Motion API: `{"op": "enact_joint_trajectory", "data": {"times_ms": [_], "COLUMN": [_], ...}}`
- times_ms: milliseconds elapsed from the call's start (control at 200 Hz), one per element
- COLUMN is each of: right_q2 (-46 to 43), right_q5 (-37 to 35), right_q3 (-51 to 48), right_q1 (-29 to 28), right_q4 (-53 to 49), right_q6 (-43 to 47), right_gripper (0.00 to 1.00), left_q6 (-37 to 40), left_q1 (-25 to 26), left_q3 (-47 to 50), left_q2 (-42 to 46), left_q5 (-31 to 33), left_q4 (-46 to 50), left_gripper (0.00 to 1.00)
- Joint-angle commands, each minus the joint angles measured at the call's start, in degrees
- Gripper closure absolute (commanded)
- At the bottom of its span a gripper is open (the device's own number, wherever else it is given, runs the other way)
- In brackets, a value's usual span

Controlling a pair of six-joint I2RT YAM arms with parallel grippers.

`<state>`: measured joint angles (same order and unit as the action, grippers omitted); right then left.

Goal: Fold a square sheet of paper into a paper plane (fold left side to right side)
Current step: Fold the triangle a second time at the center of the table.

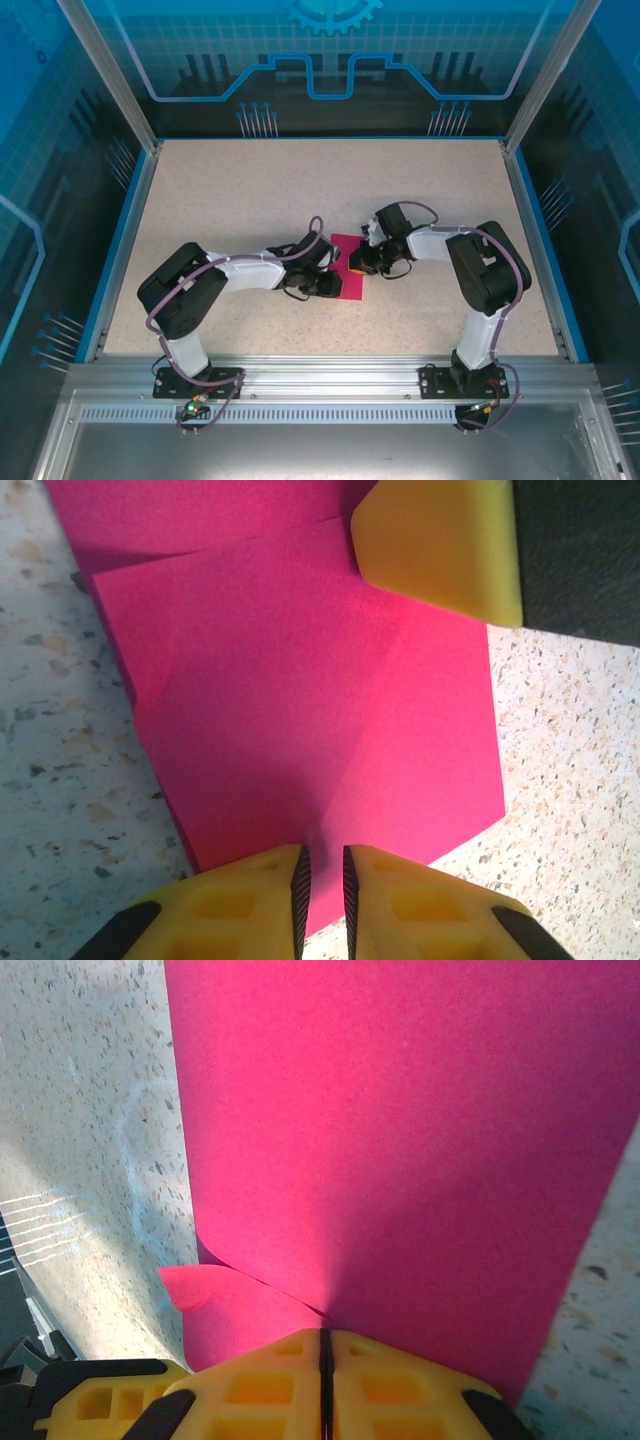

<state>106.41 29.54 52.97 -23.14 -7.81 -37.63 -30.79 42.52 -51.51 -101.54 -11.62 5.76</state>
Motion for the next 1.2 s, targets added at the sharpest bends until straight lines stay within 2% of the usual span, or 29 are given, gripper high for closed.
{"op": "enact_joint_trajectory", "data": {"times_ms": [0,160,345,725,1195], "right_q2": [-0.93,-5.03,-5.41,-1.14,2.40], "right_q5": [-0.95,3.45,7.79,5.57,-0.52], "right_q3": [-0.51,-0.15,-0.59,2.08,3.52], "right_q1": [1.16,1.12,-1.35,-6.78,-6.66], "right_q4": [-3.18,-5.66,-7.13,-8.42,-12.03], "right_q6": [2.41,6.74,8.14,7.99,9.46], "right_gripper": [0.91,0.91,0.93,0.92,0.92], "left_q6": [-1.73,-3.83,-4.03,-3.83,-4.46], "left_q1": [-0.28,-0.33,-0.32,-0.27,-0.32], "left_q3": [3.71,7.51,8.38,8.18,8.04], "left_q2": [-0.65,0.52,0.82,0.81,-0.25], "left_q5": [1.39,0.40,0.50,1.20,2.66], "left_q4": [0.56,-2.83,-3.32,-2.63,-1.35], "left_gripper": [0.79,0.81,0.83,0.84,0.85]}}
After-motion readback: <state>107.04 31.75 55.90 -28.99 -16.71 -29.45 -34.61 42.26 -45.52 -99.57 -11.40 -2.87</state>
